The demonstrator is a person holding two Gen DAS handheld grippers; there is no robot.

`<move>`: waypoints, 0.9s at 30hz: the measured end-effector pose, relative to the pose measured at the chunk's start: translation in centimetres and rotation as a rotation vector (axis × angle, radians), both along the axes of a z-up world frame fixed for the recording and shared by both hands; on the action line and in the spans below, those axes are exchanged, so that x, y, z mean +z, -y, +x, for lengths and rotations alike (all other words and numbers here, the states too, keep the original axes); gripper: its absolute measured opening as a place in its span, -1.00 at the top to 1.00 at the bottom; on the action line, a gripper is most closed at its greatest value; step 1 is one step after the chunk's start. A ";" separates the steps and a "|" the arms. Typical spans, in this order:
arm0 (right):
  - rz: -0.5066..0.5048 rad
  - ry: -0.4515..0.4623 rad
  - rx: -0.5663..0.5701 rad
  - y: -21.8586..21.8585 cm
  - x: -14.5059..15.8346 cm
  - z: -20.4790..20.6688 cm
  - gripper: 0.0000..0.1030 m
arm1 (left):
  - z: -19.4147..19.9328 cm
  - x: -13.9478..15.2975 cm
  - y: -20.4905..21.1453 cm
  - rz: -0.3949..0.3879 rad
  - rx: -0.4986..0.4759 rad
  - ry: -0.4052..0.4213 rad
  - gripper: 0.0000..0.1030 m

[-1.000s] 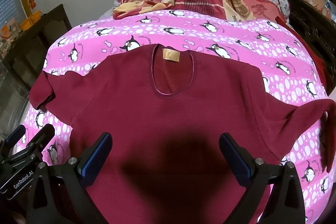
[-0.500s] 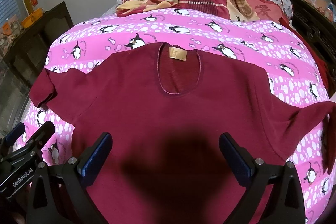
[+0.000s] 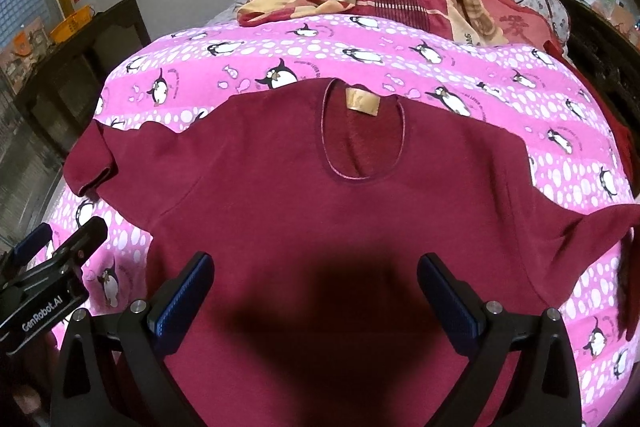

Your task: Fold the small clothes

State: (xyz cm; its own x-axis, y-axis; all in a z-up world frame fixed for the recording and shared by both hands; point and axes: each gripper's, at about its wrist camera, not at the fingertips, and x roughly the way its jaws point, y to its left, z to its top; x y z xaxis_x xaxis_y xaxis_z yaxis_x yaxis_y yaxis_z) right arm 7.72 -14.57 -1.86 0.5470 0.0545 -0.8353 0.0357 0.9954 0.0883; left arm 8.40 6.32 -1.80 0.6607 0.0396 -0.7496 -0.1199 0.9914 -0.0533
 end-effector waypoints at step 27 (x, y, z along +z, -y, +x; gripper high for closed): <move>0.030 -0.067 0.084 -1.8 -2.0 0.8 -0.99 | 9.2 -4.5 -9.8 0.113 0.027 -0.104 -0.24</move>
State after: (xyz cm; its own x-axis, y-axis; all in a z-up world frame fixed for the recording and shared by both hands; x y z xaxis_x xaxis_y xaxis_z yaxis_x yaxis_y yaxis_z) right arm 8.55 -12.82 -3.86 0.4825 0.1234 -0.8671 -0.0405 0.9921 0.1187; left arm 17.60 16.14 -6.25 0.5773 0.1442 -0.8037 -0.1461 0.9866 0.0721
